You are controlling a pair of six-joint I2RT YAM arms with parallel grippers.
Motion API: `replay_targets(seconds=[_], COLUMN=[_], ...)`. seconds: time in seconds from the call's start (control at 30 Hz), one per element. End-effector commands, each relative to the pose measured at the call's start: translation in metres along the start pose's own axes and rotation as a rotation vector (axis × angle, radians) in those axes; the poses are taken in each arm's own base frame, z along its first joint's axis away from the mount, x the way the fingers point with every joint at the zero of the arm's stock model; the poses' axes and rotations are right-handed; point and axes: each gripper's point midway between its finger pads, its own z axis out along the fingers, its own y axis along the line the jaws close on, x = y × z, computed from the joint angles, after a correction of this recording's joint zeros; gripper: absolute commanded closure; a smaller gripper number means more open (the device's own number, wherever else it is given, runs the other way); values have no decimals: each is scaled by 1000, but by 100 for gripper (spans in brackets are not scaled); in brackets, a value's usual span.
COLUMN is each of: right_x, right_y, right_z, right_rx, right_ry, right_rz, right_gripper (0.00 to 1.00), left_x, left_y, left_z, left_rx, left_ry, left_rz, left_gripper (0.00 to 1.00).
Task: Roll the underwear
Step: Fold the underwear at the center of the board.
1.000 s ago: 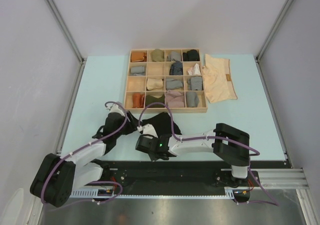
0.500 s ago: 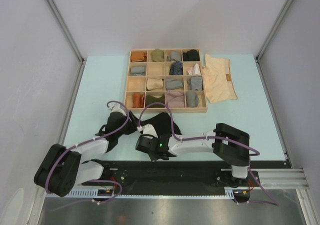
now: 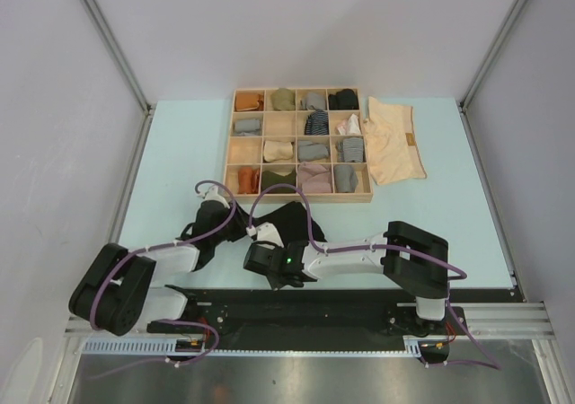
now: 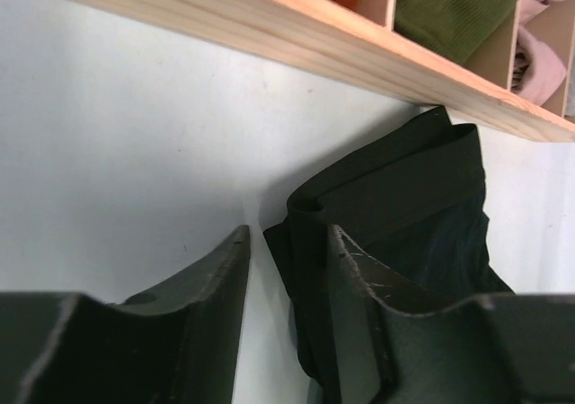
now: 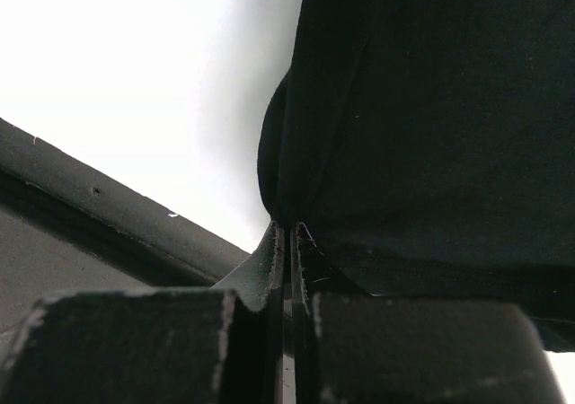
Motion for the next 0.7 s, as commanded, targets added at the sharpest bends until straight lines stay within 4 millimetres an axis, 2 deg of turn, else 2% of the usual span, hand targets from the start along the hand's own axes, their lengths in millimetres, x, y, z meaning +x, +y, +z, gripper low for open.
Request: replay_targets(seconds=[0.0, 0.27, 0.4, 0.43, 0.5, 0.67], right_x=[1, -1, -2, -4, -5, -11], right_y=[8, 11, 12, 13, 19, 39], right_z=[-4, -4, -5, -6, -9, -19], right_rx=[-12, -24, -34, -40, -72, -180], right_ry=[7, 4, 2, 1, 3, 3], right_rz=[8, 12, 15, 19, 17, 17], right_gripper=[100, 100, 100, 100, 100, 100], left_x=[3, 15, 27, 27, 26, 9], left_y=[-3, 2, 10, 11, 11, 12], left_z=[4, 8, 9, 10, 11, 7], left_rx=[33, 32, 11, 12, 11, -40], left_ry=[8, 44, 66, 65, 63, 17], left_rz=[-26, -57, -69, -72, -68, 13], left_gripper=[58, 64, 79, 88, 98, 100])
